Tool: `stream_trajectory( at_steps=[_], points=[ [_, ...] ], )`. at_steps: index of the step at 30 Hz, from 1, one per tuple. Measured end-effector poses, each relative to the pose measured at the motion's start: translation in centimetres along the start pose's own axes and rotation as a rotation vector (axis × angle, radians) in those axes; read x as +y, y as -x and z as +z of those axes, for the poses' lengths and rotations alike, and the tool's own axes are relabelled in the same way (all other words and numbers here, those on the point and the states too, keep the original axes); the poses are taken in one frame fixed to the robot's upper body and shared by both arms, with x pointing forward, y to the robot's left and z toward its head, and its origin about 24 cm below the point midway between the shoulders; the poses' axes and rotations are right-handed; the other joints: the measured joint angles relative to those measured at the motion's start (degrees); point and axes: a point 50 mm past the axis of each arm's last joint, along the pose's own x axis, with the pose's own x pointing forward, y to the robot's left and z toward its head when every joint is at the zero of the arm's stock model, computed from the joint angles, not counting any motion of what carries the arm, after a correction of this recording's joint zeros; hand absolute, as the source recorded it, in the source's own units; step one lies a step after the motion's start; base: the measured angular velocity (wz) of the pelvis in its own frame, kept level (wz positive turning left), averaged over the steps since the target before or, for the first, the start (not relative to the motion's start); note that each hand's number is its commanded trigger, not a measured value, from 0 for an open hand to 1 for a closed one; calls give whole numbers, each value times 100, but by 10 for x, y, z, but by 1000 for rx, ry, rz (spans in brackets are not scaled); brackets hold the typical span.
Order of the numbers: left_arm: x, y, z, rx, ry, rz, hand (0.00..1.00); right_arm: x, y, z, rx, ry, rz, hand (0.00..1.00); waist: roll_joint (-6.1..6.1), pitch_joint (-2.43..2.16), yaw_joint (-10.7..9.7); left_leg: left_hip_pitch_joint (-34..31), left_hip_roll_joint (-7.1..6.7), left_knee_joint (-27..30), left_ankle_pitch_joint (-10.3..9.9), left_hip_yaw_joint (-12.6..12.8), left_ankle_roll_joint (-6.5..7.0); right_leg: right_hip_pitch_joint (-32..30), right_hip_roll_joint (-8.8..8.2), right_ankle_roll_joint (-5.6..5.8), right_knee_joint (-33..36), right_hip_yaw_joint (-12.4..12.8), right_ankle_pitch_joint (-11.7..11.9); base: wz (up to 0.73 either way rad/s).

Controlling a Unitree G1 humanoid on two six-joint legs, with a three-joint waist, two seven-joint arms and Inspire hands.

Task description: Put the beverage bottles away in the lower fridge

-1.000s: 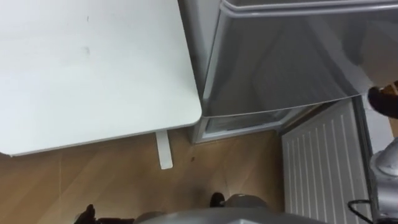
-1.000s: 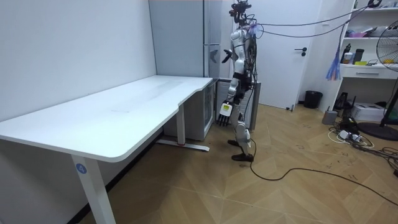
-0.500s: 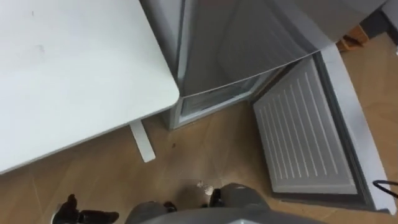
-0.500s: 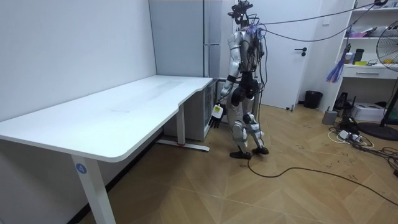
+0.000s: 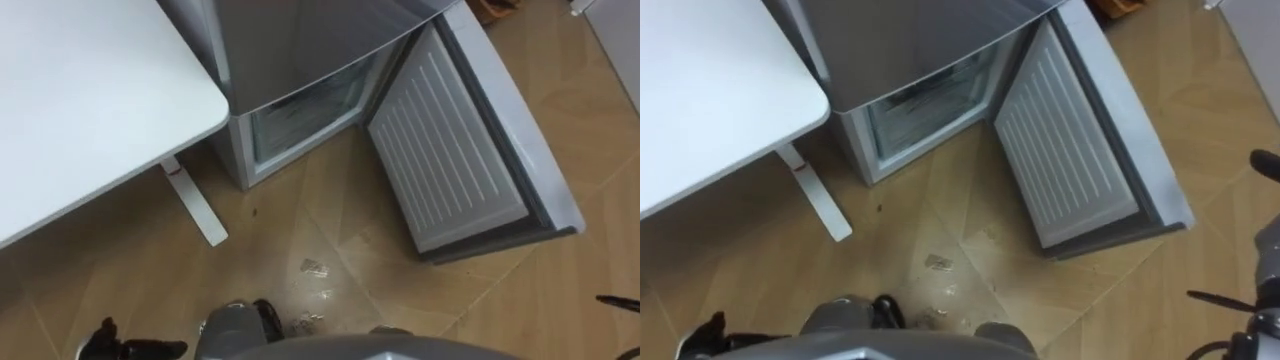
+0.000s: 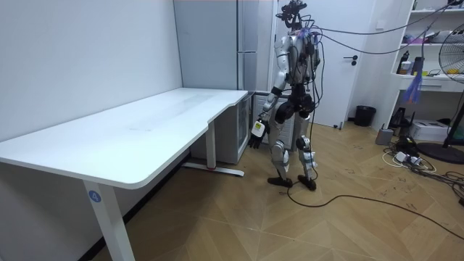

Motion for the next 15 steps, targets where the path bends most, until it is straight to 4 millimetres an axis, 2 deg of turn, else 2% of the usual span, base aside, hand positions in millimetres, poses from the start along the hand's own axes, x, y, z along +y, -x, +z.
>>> stream_trajectory(
  at_steps=[1, 2, 3, 4, 5, 7, 8, 9, 10, 11, 13, 15],
  points=[
    [1, 1, -6, 18, -2, 1, 0, 0, -1, 2, 7, -27, 5, 0, 42, 7, -11, -1, 23, -4, 34, -57, -14, 77, 49, -14, -105, -79, 3, 13],
    [0, 1, -8, 27, -3, 1, 0, -1, -1, 3, 9, -36, 5, 0, 79, 13, 1, 0, 38, -1, 43, -72, -13, 111, 83, -41, -155, -87, 2, 9],
    [-1, 1, -12, 45, -3, -2, 0, -2, -2, 5, 12, -54, 11, 0, 95, 0, 48, 5, 58, -1, 77, -88, -22, 125, 108, -70, -171, -101, 0, 0],
    [-1, 2, -14, 55, -6, -4, 0, -2, -2, 5, 17, -67, 18, 0, 141, 13, 68, -1, 60, 0, 95, -125, -35, 129, 129, -90, -175, -89, 1, 5],
    [-1, 2, -17, 69, -24, -8, 0, -2, -2, 4, 30, -91, 27, 0, 182, 17, 77, -2, 72, -1, 138, -155, -35, 132, 169, -120, -183, -30, 4, 7],
    [-2, 3, -26, 104, -27, -17, 0, -2, -2, 0, 53, -123, 46, 0, 282, -15, 220, 16, 90, -5, 207, -150, -50, 124, 182, -220, -175, 7, -62, -5],
    [-2, 4, -29, 112, -32, -18, 0, -1, -2, -1, 59, -130, 53, 0, 296, -18, 247, 31, 90, -7, 220, -131, -66, 125, 177, -229, -182, 30, -107, -20],
    [-1, 4, -33, 126, -32, -20, 0, -2, -3, -4, 77, -141, 65, 0, 327, -23, 318, 59, 78, -9, 244, -76, -95, 126, 187, -270, -227, 189, -242, -27],
    [-2, 5, -37, 140, -30, -25, 0, -1, -2, -7, 95, -158, 85, 0, 351, -4, 420, 98, 93, -23, 287, -26, -105, 123, 215, -312, -249, 299, -276, -26],
    [-2, 6, -40, 150, -30, -28, 0, 1, -2, -10, 106, -162, 98, 0, 371, -8, 442, 113, 91, -47, 312, -25, -117, 121, 218, -330, -250, 310, -265, -18],
    [-3, 7, -45, 169, -31, -45, 0, 5, -1, -15, 142, -207, 147, 0, 492, -44, 524, 118, 77, -120, 388, -44, -194, 64, 242, -358, -229, 381, -266, -9],
    [-3, 7, -46, 174, -30, -52, 0, 15, 0, -15, 168, -267, 198, 0, 569, -18, 541, 88, 74, -207, 455, -44, -239, -15, 259, -407, -216, 405, -237, -12]
  ],
)
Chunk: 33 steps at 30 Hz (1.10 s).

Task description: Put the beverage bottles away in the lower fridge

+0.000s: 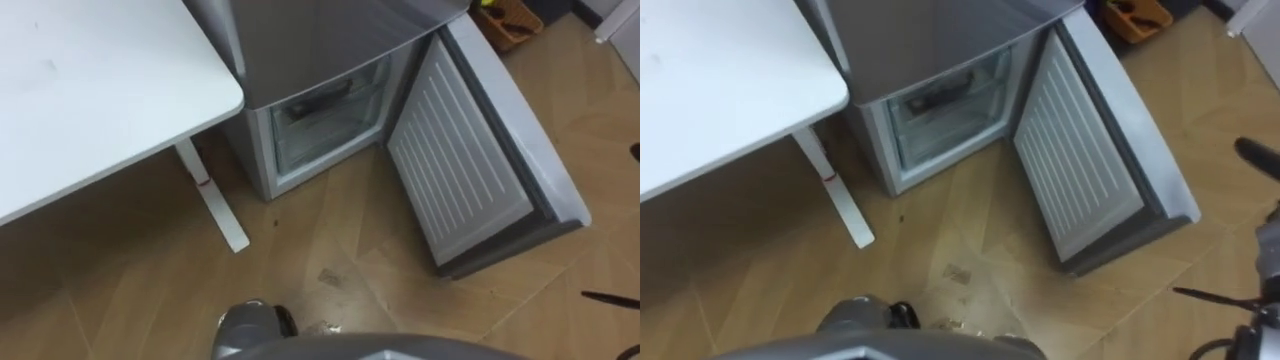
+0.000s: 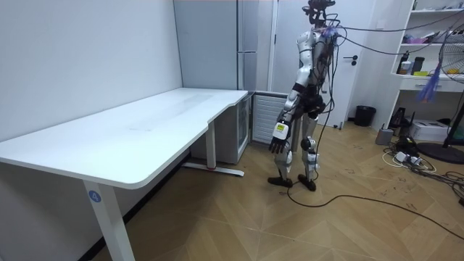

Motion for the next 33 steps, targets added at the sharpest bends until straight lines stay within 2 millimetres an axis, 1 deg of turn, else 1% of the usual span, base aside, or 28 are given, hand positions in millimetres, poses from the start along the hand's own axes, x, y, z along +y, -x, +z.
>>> stream_trajectory(
  at_steps=[2, 3, 4, 5, 6, 7, 9, 11, 13, 14, 16, 20, 21, 22, 23, 24, 26, 27, 29, 30, 31, 32, 33],
  points=[
    [-1, -1, 3, -4, 2, -13, 0, 6, -1, -2, 23, -65, 37, 0, 38, 10, 21, -43, -54, -112, 113, -68, -10, -78, 5, -31, -5, -9, 34, 2],
    [-2, -1, 6, -15, 2, -16, 0, 8, -1, -2, 27, -109, 59, 0, 65, 11, 13, -124, -106, -129, 166, -191, -19, -134, 15, -39, -7, -44, 44, 18],
    [-2, -1, 9, -24, 1, -16, 0, 8, -1, -2, 26, -152, 79, 0, 88, 12, 2, -177, -112, -152, 198, -251, -6, -147, 22, -63, -41, -128, 65, 19],
    [-2, -1, 11, -27, 1, -16, 0, 8, -2, -3, 30, -171, 86, 0, 89, 13, 2, -186, -119, -179, 215, -265, -6, -151, 25, -69, -54, -148, 73, 16],
    [-2, -1, 12, -31, -2, -18, 0, 6, -2, -6, 39, -202, 98, 0, 123, 3, 16, -189, -147, -227, 255, -296, 10, -140, 28, -72, -90, -181, 88, 12],
    [-4, -1, 12, -31, -13, -27, 0, 6, -2, -9, 46, -219, 111, 0, 123, 5, 23, -188, -169, -305, 297, -301, 37, -137, 36, -69, -157, -190, 118, 9],
    [-6, -1, 13, -33, -22, -47, 0, 7, -2, -13, 61, -218, 141, 0, 148, 23, 28, -189, -194, -387, 328, -295, 44, -145, 41, -71, -226, -198, 140, 0],
    [-7, -1, 14, -35, -23, -51, 0, 7, -2, -20, 80, -207, 167, 0, 178, 22, 39, -190, -220, -435, 333, -290, 39, -154, 35, -65, -259, -196, 138, 0],
    [-8, -1, 14, -38, -33, -58, 0, 7, -2, -24, 77, -198, 198, 0, 178, 21, 41, -193, -261, -505, 334, -291, 41, -152, 29, -60, -338, -194, 136, 0],
    [-8, -2, 15, -40, -34, -61, 0, 6, -2, -25, 80, -197, 207, 0, 199, 9, 38, -196, -266, -507, 334, -291, 41, -150, 28, -60, -351, -192, 136, 0],
    [-8, -2, 17, -54, -38, -69, 0, 3, -2, -32, 103, -173, 230, 0, 179, 21, 28, -198, -272, -491, 314, -303, 39, -145, 22, -41, -340, -212, 150, 4],
    [-12, -1, 17, -61, -63, -85, 0, 1, 0, -42, 137, -148, 258, 0, 182, 24, 24, -226, -258, -425, 240, -361, -3, -146, 18, -21, -290, -279, 184, 8],
    [-13, -2, 16, -60, -72, -90, 0, 2, 0, -45, 147, -142, 276, 0, 202, 31, 19, -225, -245, -397, 213, -408, -19, -149, 21, -3, -222, -304, 242, 14],
    [-14, -2, 15, -58, -78, -94, 0, 1, 1, -48, 157, -138, 282, 0, 227, 35, 16, -213, -227, -390, 205, -468, -27, -150, 30, 15, -159, -352, 363, 16],
    [-14, -2, 15, -58, -81, -95, 0, -1, 1, -51, 164, -140, 283, 0, 235, 41, 22, -203, -224, -393, 201, -513, -33, -145, 33, 12, -124, -372, 398, 17],
    [-15, -2, 15, -58, -81, -97, 0, -2, 2, -55, 179, -135, 287, 0, 233, 42, 47, -202, -238, -403, 196, -555, -43, -131, 31, 7, -140, -400, 395, 7],
    [-18, -1, 15, -60, -78, -113, 0, -2, 3, -60, 193, -133, 307, 0, 257, 65, 76, -217, -269, -403, 196, -731, -46, -131, 25, 7, -157, -404, 395, -3],
    [-19, -1, 14, -55, -78, -121, 0, -2, 4, -63, 203, -133, 319, 0, 284, 73, 139, -224, -287, -403, 187, -874, -74, -135, 21, 7, -159, -399, 395, -7],
    [-19, -1, 13, -45, -78, -124, 0, -2, 6, -70, 235, -131, 346, 0, 282, 75, 179, -217, -312, -419, 181, -952, -87, -109, 22, 7, -209, -398, 396, -3],
    [-20, -2, 11, -36, -78, -125, 0, 0, 8, -78, 255, -125, 369, 0, 286, 76, 198, -185, -357, -462, 199, -1067, -114, -56, 20, 8, -258, -396, 397, 4],
    [-21, -2, 10, -32, -82, -128, 0, 3, 11, -86, 281, -93, 405, 0, 273, 78, 199, -141, -379, -499, 199, -1101, -118, -19, 16, 8, -281, -396, 397, 0],
    [-21, -2, 10, -29, -86, -132, 0, 7, 13, -91, 294, -69, 428, 0, 270, 76, 202, -134, -381, -504, 198, -1119, -121, -11, 18, 8, -290, -396, 397, -4],
    [-23, -2, 12, -29, -90, -136, 0, 16, 17, -100, 322, -19, 484, 0, 239, 94, 215, -136, -386, -504, 195, -1210, -132, 10, 33, 8, -328, -397, 399, -6]
  ],
)
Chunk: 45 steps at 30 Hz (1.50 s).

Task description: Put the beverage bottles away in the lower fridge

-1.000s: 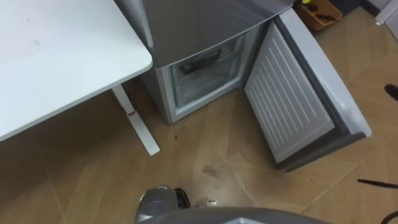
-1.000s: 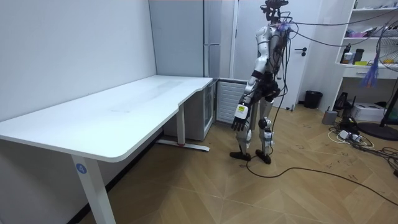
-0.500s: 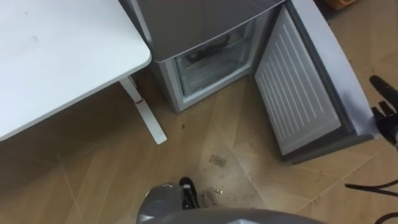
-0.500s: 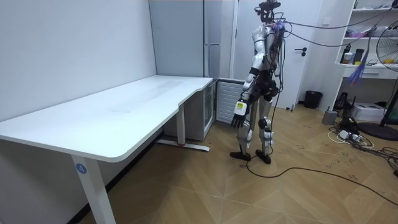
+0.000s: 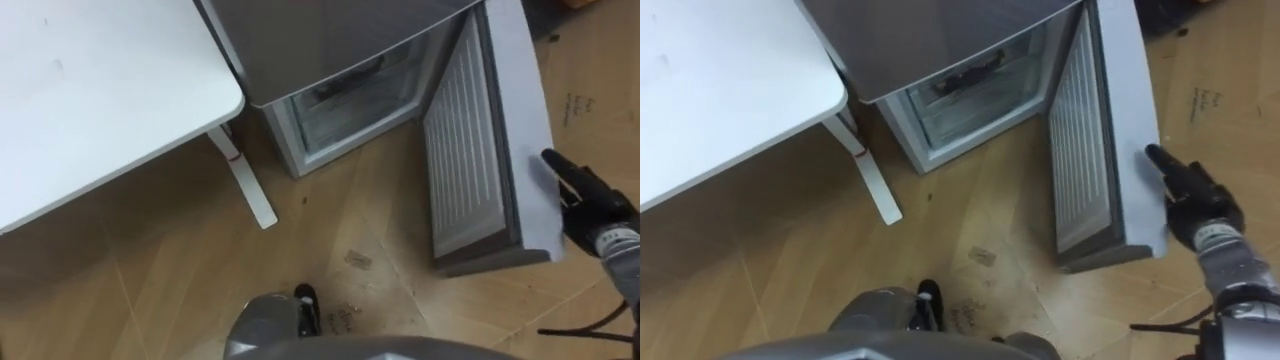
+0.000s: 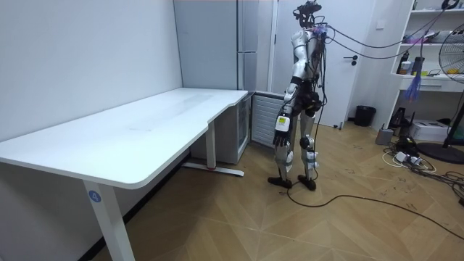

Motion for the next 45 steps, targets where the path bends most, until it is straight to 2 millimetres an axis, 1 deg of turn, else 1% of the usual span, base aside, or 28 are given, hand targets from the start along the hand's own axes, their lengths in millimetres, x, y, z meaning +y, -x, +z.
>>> stream_trajectory(
  at_steps=[2, 3, 5, 7, 8, 10, 11, 13, 16, 18, 20, 23, 26, 28, 29, 31, 32, 33, 34, 35, 37, 38, 39, 40, 41, 42, 44, 45],
  points=[
    [-2, -1, 5, -5, -29, -11, 0, 12, -4, -13, 57, 82, 53, 0, -35, 17, 86, 2, 14, 33, -29, -43, -67, 19, 24, -2, -25, 9, 4, -6],
    [-6, -2, 11, -16, -53, -26, 0, 19, -6, -20, 90, 126, 93, 0, -80, 7, 133, 10, 22, 39, -34, -55, -75, 31, 30, -2, -40, 12, 4, 0],
    [-12, -4, 20, -32, -74, -55, 0, 36, -9, -34, 141, 192, 171, 0, -103, 7, 213, 4, 40, 68, -51, -79, -102, 73, 66, -4, -114, 14, 24, -4],
    [-16, -4, 31, -57, -114, -75, 0, 61, -12, -47, 189, 277, 275, 0, -108, 4, 541, 12, 100, 120, -89, -99, -158, 52, 97, -16, -115, 134, 49, -30],
    [-17, -4, 33, -60, -123, -77, 0, 68, -12, -49, 200, 308, 302, 0, -108, 4, 608, 23, 105, 116, -90, -127, -160, 54, 104, -18, -115, 156, 59, -24],
    [-19, -5, 34, -60, -138, -90, 0, 97, -11, -61, 236, 366, 445, 0, -89, 8, 801, 23, 110, 124, -117, -138, -202, 60, 140, -22, -131, 193, 69, -9],
    [-20, -5, 34, -56, -145, -93, 0, 105, -10, -66, 249, 373, 489, 0, -93, 6, 852, 25, 108, 126, -118, -144, -204, 61, 141, -23, -129, 195, 69, 0],
    [-24, -5, 33, -34, -200, -107, 0, 147, -5, -86, 305, 433, 692, 0, -82, 13, 946, 18, 109, 115, -117, -241, -205, 82, 141, -24, -142, 131, 68, 13],
    [-31, -5, 44, -42, -237, -139, 0, 193, 6, -113, 377, 471, 917, 0, -85, 25, 1189, 4, 78, 119, -117, -329, -206, 142, 146, -24, -233, 51, 68, 18],
    [-34, -5, 47, -53, -237, -155, 0, 207, 12, -125, 425, 478, 993, 0, -83, 25, 1233, -12, 1, 120, -116, -475, -206, 202, 124, -17, -271, -62, 62, 38],
    [-37, -5, 45, -49, -238, -163, 0, 212, 16, -133, 460, 491, 1040, 0, -94, 28, 1286, -22, -38, 112, -117, -479, -205, 198, 86, -12, -273, -75, 58, 16],
    [-40, -5, 45, -47, -230, -169, 0, 208, 20, -141, 511, 512, 1047, 0, -109, 35, 1289, -49, -98, 104, -124, -492, -194, 172, 29, 26, -213, -81, 58, 3],
    [-40, -5, 50, -61, -222, -171, 0, 196, 15, -138, 530, 580, 1002, 0, -174, 23, 1244, -42, -147, 106, -131, -503, -181, 173, -23, 77, -209, -98, 60, 3],
    [-40, -5, 55, -73, -219, -169, 0, 179, 11, -137, 550, 682, 944, 0, -207, 1, 1185, -25, -190, 128, -152, -561, -144, 233, -58, 112, -186, -170, 66, 13],
    [-40, -5, 56, -75, -216, -167, 0, 174, 10, -136, 558, 702, 922, 0, -213, 2, 1174, -13, -199, 147, -164, -574, -126, 258, -63, 118, -175, -177, 66, 12],
    [-39, -5, 57, -85, -189, -163, 0, 146, 5, -132, 591, 779, 819, 0, -280, -5, 1146, 13, -274, 194, -212, -607, -47, 276, -151, 227, -13, -203, 4, 12],
    [-39, -5, 58, -87, -181, -163, 0, 139, 5, -132, 599, 785, 792, 0, -286, -8, 1148, 18, -290, 229, -236, -610, -12, 286, -168, 239, 24, -215, -4, 11],
    [-39, -5, 57, -88, -181, -163, 0, 123, 4, -130, 618, 812, 735, 0, -299, -21, 1094, 17, -308, 291, -296, -619, 68, 313, -222, 292, 143, -231, -37, 14],
    [-39, -5, 57, -86, -181, -163, 0, 109, 2, -126, 639, 848, 677, 0, -282, -12, 1043, -1, -339, 356, -360, -638, 141, 248, -329, 361, 445, -270, -88, 18],
    [-39, -5, 57, -84, -181, -163, 0, 101, 2, -125, 649, 852, 640, 0, -275, -14, 1019, -1, -357, 399, -396, -658, 187, 195, -388, 385, 651, -282, -104, 30],
    [-37, -5, 55, -83, -171, -157, 0, 69, 4, -122, 673, 842, 499, 0, -276, -13, 850, 66, -522, 500, -525, -822, 328, -67, -738, 404, 1764, -292, -81, 47],
    [-36, -5, 54, -82, -165, -155, 0, 62, 5, -122, 677, 846, 469, 0, -272, -11, 822, 91, -560, 561, -579, -864, 370, -162, -829, 399, 2096, -209, -23, 52],
    [-34, -5, 53, -81, -152, -152, 0, 49, 8, -122, 687, 850, 414, 0, -253, 0, 794, 190, -617, 657, -669, -941, 423, -334, -956, 388, 2677, -2, 188, 46],
    [-33, -5, 52, -81, -139, -146, 0, 35, 12, -126, 704, 849, 358, 0, -176, 6, 730, 295, -653, 751, -772, -1087, 493, -496, -1034, 340, 3121, 200, 489, 44],
    [-31, -5, 51, -82, -129, -142, 0, 29, 15, -128, 714, 855, 337, 0, -164, -11, 726, 337, -671, 774, -803, -1141, 511, -571, -1030, 347, 3306, 336, 570, 42],
    [-29, -5, 50, -87, -112, -134, 0, 19, 19, -130, 730, 864, 299, 0, -141, -20, 719, 439, -699, 787, -851, -1225, 555, -715, -1016, 390, 3543, 520, 535, 46],
    [-29, -5, 50, -89, -109, -123, 0, 11, 21, -129, 722, 872, 249, 0, -36, -9, 553, 514, -706, 817, -880, -1476, 576, -893, -946, 396, 3514, 649, 309, 62],
    [-28, -5, 49, -88, -108, -115, 0, 6, 22, -129, 720, 864, 213, 0, 8, -24, 442, 564, -704, 797, -879, -1662, 578, -978, -794, 432, 3179, 865, 197, 79]
  ],
)
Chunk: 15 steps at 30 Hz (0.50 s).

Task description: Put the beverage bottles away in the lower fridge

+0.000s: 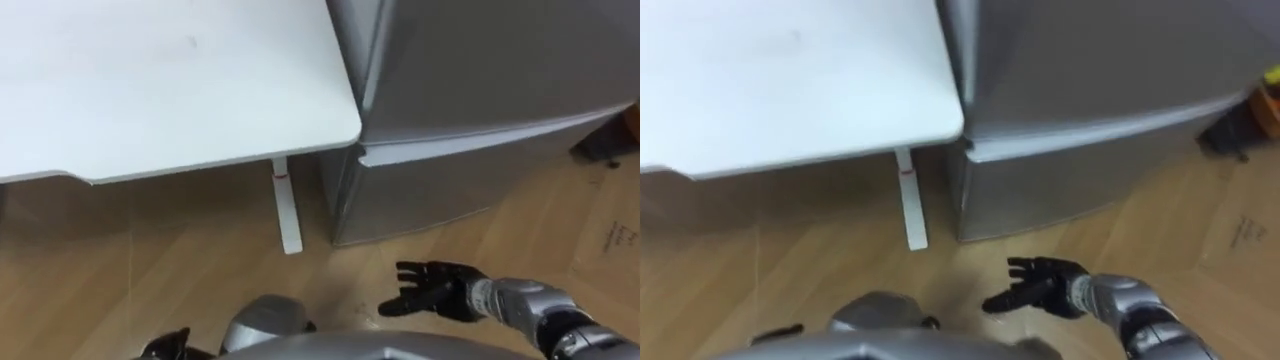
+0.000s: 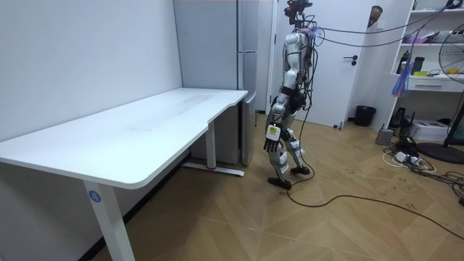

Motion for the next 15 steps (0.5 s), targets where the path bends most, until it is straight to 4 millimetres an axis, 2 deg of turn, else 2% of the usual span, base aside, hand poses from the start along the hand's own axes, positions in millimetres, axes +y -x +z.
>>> stream_trajectory(
  at_steps=[1, 2, 4, 6, 8, 9, 11, 15],
  points=[
    [1, 0, 0, -3, 10, 8, 0, -2, 1, -5, 8, -16, -24, 0, 19, -12, -59, 34, -6, -15, -3, -148, 4, -67, 146, 18, -438, 247, -22, 77],
    [2, 0, 0, -5, 15, 12, 0, -3, 1, -7, 11, -24, -37, 0, 19, -8, -80, 65, -19, -32, -3, -241, 4, -73, 209, 21, -702, 366, -24, 85],
    [4, 0, -1, -2, 16, 34, 0, -8, 3, -19, 29, -73, -93, 0, 0, -15, -311, 174, -148, -70, -3, -735, 3, 155, 444, 47, -2071, 735, -7, 107],
    [6, 1, -1, -6, 34, 57, 0, -13, 5, -32, 53, -125, -137, 0, -61, -14, -387, 334, -228, -197, -2, -992, 0, 358, 573, 32, -2873, 994, 136, 93],
    [11, 2, -8, 8, 60, 91, 0, -15, 8, -41, 64, -160, -172, 0, -147, -5, -482, 506, -318, -310, -17, -1259, -27, 507, 664, -16, -3238, 1029, 567, 76],
    [13, 3, -12, 18, 79, 110, 0, -17, 10, -49, 69, -187, -189, 0, -216, -13, -500, 598, -367, -340, -64, -1371, -99, 639, 657, 95, -3346, 912, 753, 41],
    [14, 4, -21, 40, 118, 126, 0, -19, 12, -55, 76, -212, -220, 0, -170, -12, -473, 687, -260, -401, -145, -1449, -189, 863, 784, 90, -3641, 838, 757, 19],
    [18, 7, -37, 83, 214, 152, 0, -21, 15, -68, 92, -248, -253, 0, -141, -5, -505, 799, -38, -571, -215, -1497, -314, 958, 966, -79, -3723, 727, 655, 6]
  ],
)
